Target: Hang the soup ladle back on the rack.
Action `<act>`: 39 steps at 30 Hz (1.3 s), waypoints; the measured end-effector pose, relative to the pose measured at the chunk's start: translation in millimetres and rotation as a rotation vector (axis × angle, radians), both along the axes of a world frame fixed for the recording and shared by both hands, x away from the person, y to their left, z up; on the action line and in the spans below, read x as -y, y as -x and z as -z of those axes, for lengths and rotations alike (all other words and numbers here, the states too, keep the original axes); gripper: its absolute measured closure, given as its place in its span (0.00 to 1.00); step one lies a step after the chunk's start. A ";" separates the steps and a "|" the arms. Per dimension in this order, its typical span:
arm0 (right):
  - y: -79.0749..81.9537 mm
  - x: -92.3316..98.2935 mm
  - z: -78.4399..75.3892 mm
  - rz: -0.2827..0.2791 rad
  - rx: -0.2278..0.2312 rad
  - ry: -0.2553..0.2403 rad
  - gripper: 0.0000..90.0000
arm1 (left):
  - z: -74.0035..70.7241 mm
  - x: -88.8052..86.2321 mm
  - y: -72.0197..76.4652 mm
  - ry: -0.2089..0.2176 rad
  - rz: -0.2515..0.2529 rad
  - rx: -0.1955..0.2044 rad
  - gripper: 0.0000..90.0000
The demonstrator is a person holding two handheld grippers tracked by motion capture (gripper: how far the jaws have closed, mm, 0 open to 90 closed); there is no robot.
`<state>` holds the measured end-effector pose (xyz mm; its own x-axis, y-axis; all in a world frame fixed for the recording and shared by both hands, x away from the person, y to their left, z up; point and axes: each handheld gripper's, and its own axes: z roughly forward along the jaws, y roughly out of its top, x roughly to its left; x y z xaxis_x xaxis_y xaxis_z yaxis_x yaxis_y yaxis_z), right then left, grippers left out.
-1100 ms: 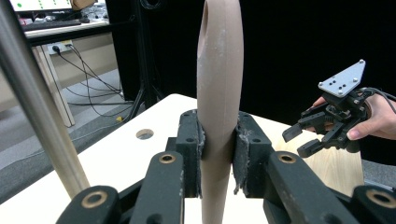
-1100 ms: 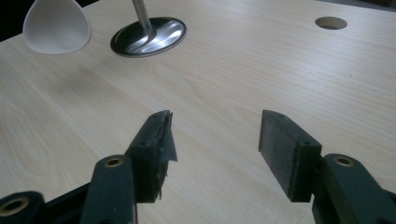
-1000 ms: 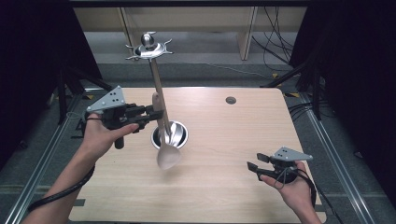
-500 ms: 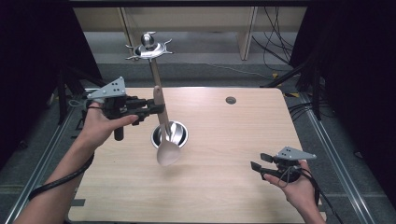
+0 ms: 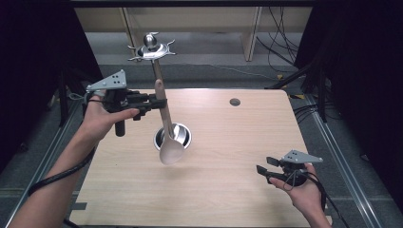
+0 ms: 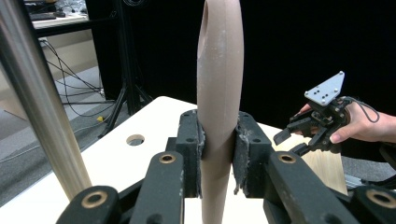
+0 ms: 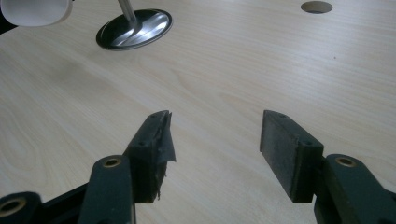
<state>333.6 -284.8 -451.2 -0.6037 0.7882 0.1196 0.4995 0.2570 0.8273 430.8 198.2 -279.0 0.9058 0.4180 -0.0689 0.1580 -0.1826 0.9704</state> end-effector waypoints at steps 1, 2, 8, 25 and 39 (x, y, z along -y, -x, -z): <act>0.1 0.2 0.1 0.001 0.000 0.000 0.48 | -0.7 0.7 -1.1 0.001 0.000 -0.002 0.82; 0.0 0.3 0.6 0.002 0.003 -0.006 0.48 | -1.2 1.1 -1.9 -0.001 0.001 -0.001 0.82; 0.6 -0.5 0.0 -0.003 -0.009 -0.003 0.48 | -4.5 3.8 -5.3 -0.008 0.010 -0.003 0.82; 1.5 -4.4 1.5 0.002 -0.031 -0.027 0.47 | -24.2 -0.9 -13.7 0.012 0.010 -0.002 0.82; 1.7 -5.0 1.2 0.002 -0.033 -0.026 0.47 | -36.1 -5.1 -17.0 0.036 0.016 -0.010 0.82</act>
